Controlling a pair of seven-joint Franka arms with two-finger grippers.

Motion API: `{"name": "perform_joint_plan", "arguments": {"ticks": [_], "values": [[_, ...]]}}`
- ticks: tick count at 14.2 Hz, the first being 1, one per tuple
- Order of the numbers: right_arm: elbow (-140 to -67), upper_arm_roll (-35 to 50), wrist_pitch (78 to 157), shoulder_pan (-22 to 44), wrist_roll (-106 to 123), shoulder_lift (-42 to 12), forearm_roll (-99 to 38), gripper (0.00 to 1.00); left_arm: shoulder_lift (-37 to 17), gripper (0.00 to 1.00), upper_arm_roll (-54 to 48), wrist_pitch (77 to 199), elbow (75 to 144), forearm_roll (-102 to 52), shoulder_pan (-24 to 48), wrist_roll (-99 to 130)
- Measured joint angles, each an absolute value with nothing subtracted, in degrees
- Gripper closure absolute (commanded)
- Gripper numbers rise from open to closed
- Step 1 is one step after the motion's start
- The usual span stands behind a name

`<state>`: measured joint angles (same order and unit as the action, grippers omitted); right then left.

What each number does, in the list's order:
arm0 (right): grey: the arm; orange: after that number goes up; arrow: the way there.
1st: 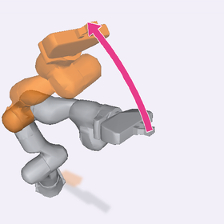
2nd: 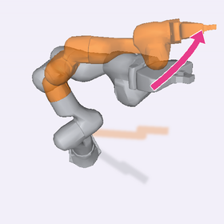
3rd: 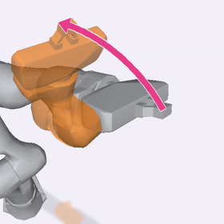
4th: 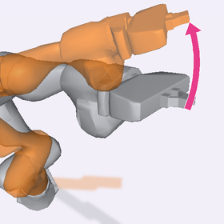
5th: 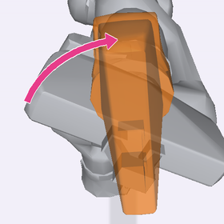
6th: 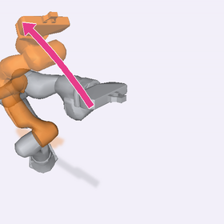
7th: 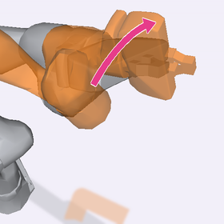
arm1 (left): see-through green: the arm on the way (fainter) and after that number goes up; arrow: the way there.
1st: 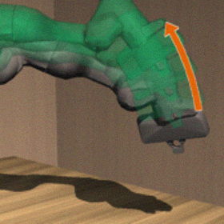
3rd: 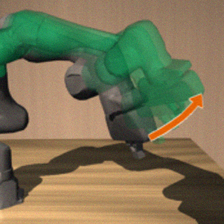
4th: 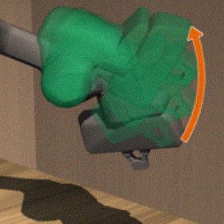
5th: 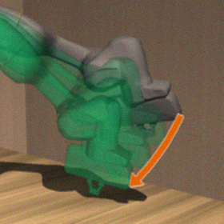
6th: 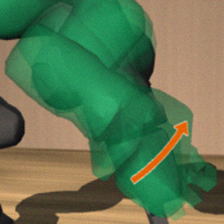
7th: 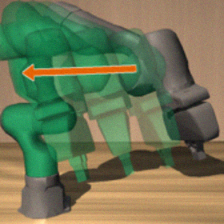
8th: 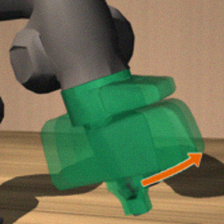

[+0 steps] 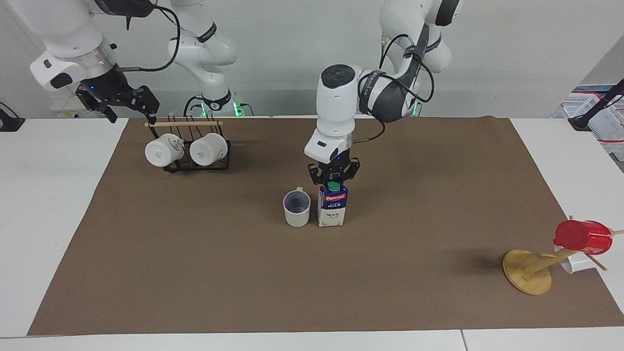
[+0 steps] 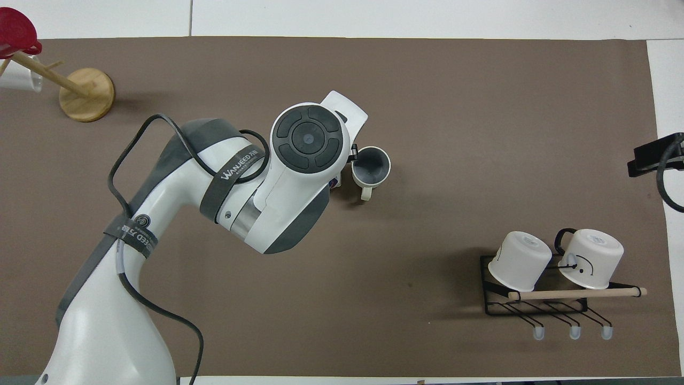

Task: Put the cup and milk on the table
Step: 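Lower the milk carton beside the mug with the left gripper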

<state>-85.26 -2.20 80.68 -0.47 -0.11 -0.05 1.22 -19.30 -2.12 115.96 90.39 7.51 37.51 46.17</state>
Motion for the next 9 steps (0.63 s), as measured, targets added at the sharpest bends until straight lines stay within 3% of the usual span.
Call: {"name": "perform_joint_plan", "arguments": {"ticks": [1, 9], "values": [[-85.2, -2.2, 81.0, 0.1, -0.1, -0.1, 1.3, 0.00, -19.3, 0.02, -2.1, 116.0, 90.4, 7.5, 37.5, 46.2], [-85.3, -2.1, 81.1, 2.1, -0.2, -0.4, 1.5, 0.00, -16.6, 0.00, -1.9, 115.8, 90.1, 7.5, 37.7, 46.3]]}}
